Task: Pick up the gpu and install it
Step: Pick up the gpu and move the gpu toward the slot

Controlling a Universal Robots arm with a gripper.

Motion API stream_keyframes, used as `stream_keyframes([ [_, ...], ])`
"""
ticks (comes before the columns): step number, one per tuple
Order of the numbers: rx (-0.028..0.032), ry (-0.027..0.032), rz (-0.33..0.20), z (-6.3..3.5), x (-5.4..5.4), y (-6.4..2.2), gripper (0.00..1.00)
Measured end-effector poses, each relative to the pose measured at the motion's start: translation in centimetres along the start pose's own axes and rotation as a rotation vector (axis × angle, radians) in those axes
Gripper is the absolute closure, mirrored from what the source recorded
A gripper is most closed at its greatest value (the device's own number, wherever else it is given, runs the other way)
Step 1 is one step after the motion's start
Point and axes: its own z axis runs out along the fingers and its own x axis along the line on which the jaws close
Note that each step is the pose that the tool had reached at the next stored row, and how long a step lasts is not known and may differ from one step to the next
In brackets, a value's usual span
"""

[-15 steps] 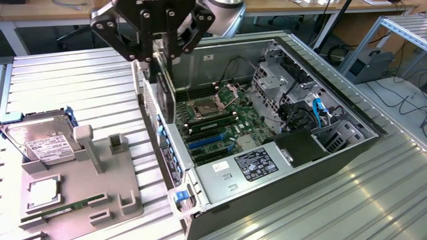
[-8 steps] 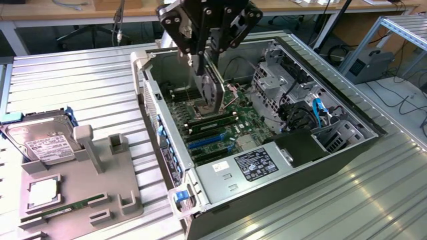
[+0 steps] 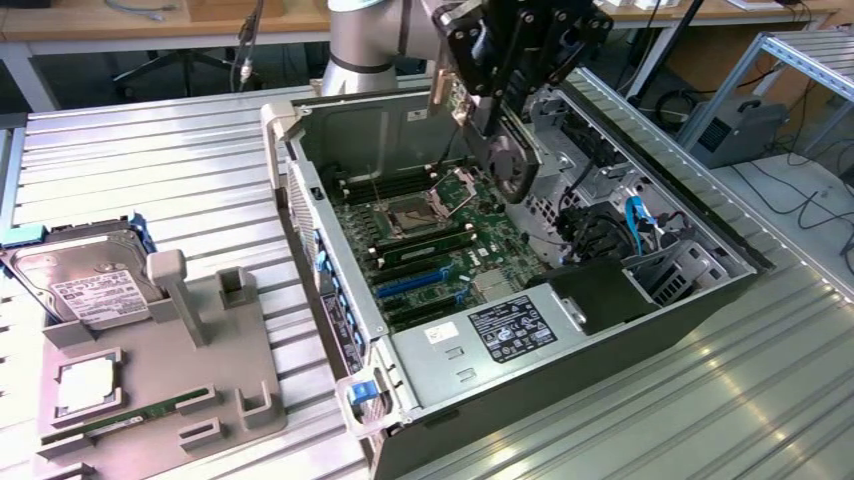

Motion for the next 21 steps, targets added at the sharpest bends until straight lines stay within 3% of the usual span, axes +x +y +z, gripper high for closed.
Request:
stream_keyframes([
  [4,0.0000,0.0000,0.000,0.13,-3.5,0.23,0.73],
  [6,-0.0001,0.0000,0.000,0.23,-6.0,0.38,0.73],
  [10,0.0001,0.0001,0.000,0.34,-9.2,0.67,0.73],
  [14,0.0000,0.0000,0.000,0.40,-10.6,0.85,0.73],
  [17,0.0000,0.0013,0.000,0.48,-12.6,1.07,0.73],
  [21,0.0001,0.0015,0.000,0.51,-13.3,1.26,0.73],
])
